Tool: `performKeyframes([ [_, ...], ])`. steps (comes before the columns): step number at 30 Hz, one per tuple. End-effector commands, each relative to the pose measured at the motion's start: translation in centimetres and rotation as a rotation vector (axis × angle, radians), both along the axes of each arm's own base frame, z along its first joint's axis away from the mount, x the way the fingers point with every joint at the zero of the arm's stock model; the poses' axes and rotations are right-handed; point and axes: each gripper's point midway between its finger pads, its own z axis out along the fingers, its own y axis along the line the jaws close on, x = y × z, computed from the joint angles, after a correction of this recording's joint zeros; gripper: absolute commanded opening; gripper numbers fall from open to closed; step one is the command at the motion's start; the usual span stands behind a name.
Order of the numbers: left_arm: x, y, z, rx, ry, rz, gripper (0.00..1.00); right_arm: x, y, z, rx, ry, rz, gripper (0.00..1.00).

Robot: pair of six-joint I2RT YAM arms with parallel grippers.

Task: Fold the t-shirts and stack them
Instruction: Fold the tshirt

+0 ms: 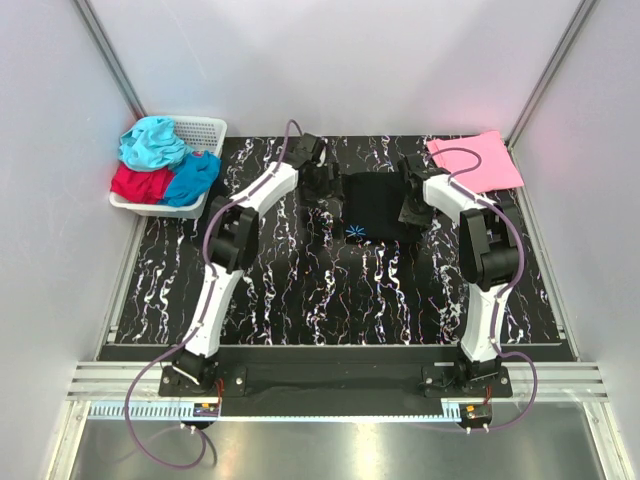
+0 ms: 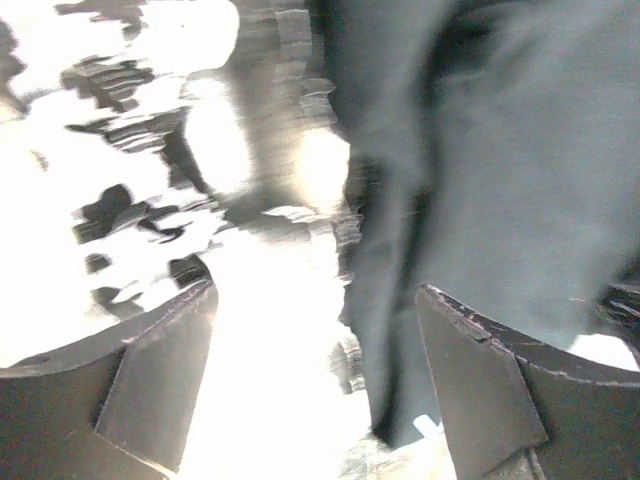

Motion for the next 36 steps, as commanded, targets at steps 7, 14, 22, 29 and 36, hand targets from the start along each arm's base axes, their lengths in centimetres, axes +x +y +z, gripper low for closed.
performKeyframes([
  [7,0.9,4.7,9.9,0.083,-0.198,0.114,0.89,3.6,-1.5,10.7,-0.047,-0.290,-0.040,0.56],
  [14,-0.2,1.5,11.9,-0.036,-0.195,0.022,0.89,7.1,-2.9,10.7,-0.021,-0.301,-0.042,0.62],
  [22,-1.4,-0.3,9.5,-0.018,-0.157,-0.026,0.92,10.8,-6.3,5.1,0.133,-0.248,-0.044,0.60],
  [29,-0.7,-1.4,7.7,-0.033,-0.124,-0.015,0.96,11.1,-5.9,5.2,0.216,-0.292,0.065,0.63],
  [36,-0.8,-3.7,6.2,-0.071,-0.095,-0.056,0.97,11.5,-10.1,5.2,0.366,-0.351,-0.002,0.69],
])
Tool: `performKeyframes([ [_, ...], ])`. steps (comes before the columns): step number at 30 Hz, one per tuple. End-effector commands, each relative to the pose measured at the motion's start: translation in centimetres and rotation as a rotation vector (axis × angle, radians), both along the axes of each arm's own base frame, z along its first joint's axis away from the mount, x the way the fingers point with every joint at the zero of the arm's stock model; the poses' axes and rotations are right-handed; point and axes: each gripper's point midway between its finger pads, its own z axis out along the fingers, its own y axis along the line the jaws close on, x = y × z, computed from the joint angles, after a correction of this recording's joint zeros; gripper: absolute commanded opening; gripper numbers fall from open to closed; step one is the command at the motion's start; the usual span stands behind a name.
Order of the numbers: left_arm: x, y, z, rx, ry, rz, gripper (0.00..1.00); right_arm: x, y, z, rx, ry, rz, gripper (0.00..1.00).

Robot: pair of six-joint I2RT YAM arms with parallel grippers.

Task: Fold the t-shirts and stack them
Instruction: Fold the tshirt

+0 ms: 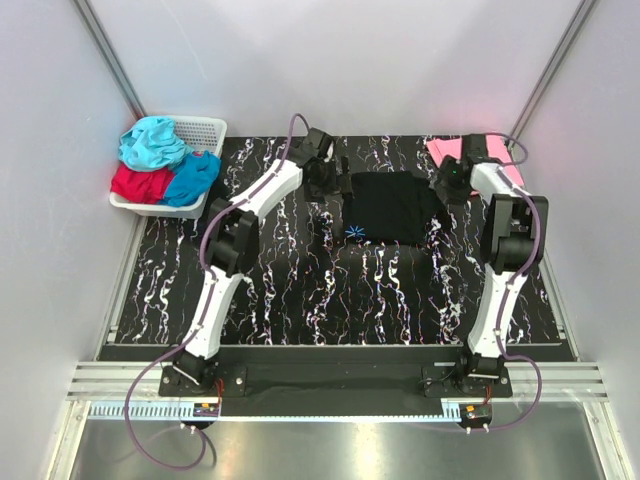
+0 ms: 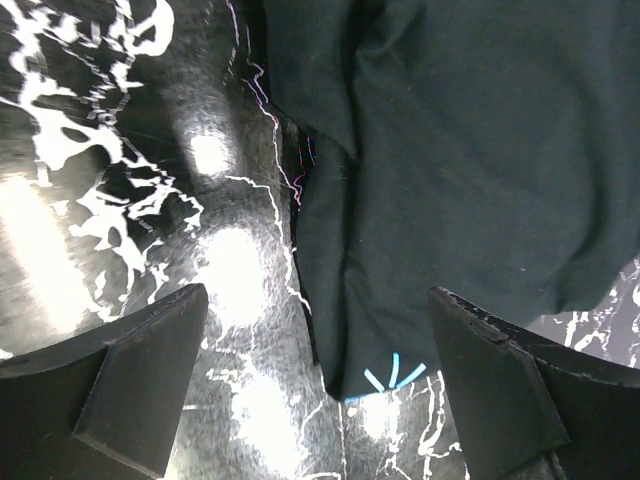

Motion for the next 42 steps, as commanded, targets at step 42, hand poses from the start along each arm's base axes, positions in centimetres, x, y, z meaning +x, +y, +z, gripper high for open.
performKeyframes([
  [42,2.7,-2.0,1.6,-0.193,-0.003,0.013,0.99,-4.2,10.0,1.6,0.278,-0.096,0.286,0.73],
])
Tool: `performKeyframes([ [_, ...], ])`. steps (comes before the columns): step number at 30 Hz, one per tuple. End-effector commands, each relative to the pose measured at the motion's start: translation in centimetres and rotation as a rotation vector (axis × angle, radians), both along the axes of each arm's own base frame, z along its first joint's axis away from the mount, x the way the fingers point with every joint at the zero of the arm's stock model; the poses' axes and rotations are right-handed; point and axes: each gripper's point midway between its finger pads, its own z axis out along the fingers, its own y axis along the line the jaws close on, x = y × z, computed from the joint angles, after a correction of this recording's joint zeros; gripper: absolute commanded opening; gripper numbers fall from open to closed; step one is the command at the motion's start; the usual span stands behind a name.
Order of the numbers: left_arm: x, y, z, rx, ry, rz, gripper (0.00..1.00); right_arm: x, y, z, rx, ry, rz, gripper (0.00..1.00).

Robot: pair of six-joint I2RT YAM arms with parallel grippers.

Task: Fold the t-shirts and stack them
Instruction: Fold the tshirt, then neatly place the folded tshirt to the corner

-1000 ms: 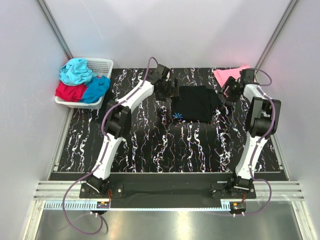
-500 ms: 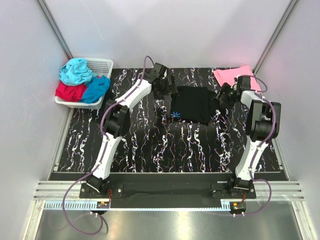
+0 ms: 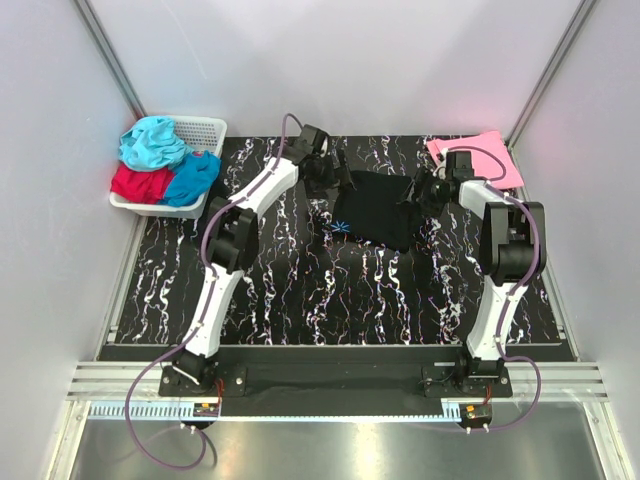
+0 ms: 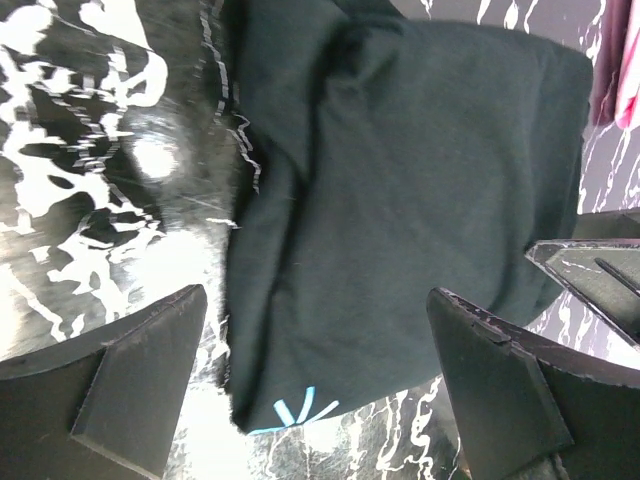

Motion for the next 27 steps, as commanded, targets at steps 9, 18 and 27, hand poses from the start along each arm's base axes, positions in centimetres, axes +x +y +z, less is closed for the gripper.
performKeyframes([
  [9,1.3,-1.5,0.8,-0.049,-0.050,-0.020,0.97,0.3,0.6,1.8,-0.074,-0.003,0.017,0.48],
  [18,1.3,-0.9,-3.6,0.023,0.013,0.014,0.72,0.6,2.1,1.8,-0.086,0.010,0.053,0.46],
  [27,0.3,-0.6,-6.4,0.057,0.079,0.048,0.67,0.5,2.8,1.4,-0.089,0.022,0.073,0.40],
])
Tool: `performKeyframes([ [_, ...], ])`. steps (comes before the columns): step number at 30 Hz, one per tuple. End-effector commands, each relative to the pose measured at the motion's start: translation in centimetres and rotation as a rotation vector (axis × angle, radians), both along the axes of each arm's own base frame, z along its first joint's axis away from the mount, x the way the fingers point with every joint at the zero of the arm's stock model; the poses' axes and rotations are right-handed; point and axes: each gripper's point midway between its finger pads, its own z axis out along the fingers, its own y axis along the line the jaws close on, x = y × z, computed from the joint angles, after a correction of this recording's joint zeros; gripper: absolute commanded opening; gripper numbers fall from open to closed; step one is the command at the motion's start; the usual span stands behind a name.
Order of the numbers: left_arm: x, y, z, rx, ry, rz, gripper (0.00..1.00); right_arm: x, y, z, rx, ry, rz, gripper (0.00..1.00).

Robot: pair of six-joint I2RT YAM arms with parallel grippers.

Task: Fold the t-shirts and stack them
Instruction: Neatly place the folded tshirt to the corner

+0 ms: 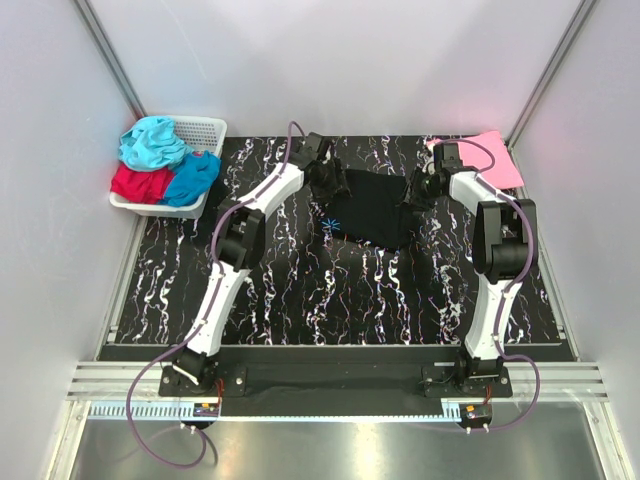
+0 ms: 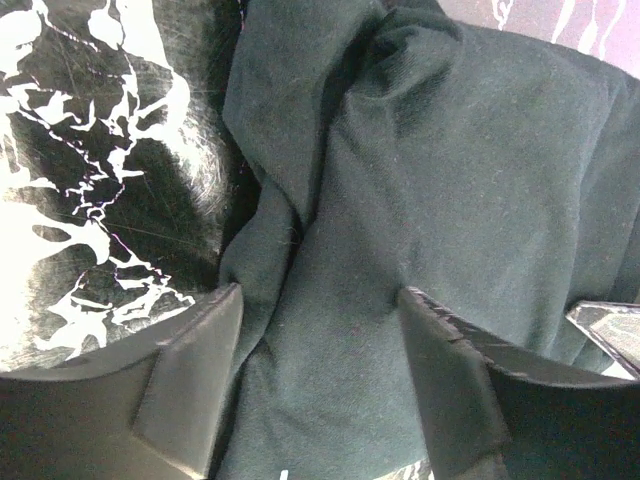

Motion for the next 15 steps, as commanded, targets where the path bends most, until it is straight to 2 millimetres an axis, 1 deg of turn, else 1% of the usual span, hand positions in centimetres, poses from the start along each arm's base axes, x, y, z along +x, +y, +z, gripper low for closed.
performKeyframes([
  [1,-0.6,0.0,-2.1,0.027,0.044,0.017,0.62,0.7,0.8,0.8,-0.006,-0.025,0.029,0.36],
  [2,-0.6,-0.2,-1.9,0.020,0.042,0.015,0.58,0.7,0.8,0.7,-0.006,-0.022,0.027,0.31],
  [3,-0.6,-0.4,-2.0,0.014,0.043,0.010,0.41,0.8,0.7,0.7,-0.008,-0.022,0.024,0.23],
  [4,-0.7,-0.7,-1.7,0.006,0.040,0.003,0.32,0.8,0.7,0.6,-0.008,-0.018,0.027,0.06],
  [5,-0.7,-1.1,-1.6,-0.008,0.042,-0.009,0.24,0.6,0.6,0.3,-0.012,-0.003,0.028,0.00],
  [6,-0.8,-1.2,-1.6,-0.014,0.044,-0.011,0.08,0.7,0.6,0.3,-0.018,-0.002,0.026,0.00],
  [7,-0.8,-1.4,-1.5,-0.020,0.043,-0.013,0.00,0.8,0.5,0.3,-0.022,-0.003,0.025,0.00],
  [10,-0.7,-2.1,-1.2,-0.051,0.041,-0.037,0.00,1.2,0.1,0.6,-0.049,-0.016,0.016,0.00],
  [13,-0.3,-2.5,-0.3,-0.070,0.018,-0.047,0.00,1.9,-0.8,1.3,-0.098,-0.040,-0.005,0.00],
  [14,-0.1,-2.7,0.2,-0.080,0.005,-0.053,0.00,1.9,-1.3,1.2,-0.124,-0.035,-0.016,0.00],
  [15,0.0,-2.7,0.4,-0.082,0.001,-0.051,0.00,2.5,-1.5,1.8,-0.135,-0.055,-0.017,0.00],
])
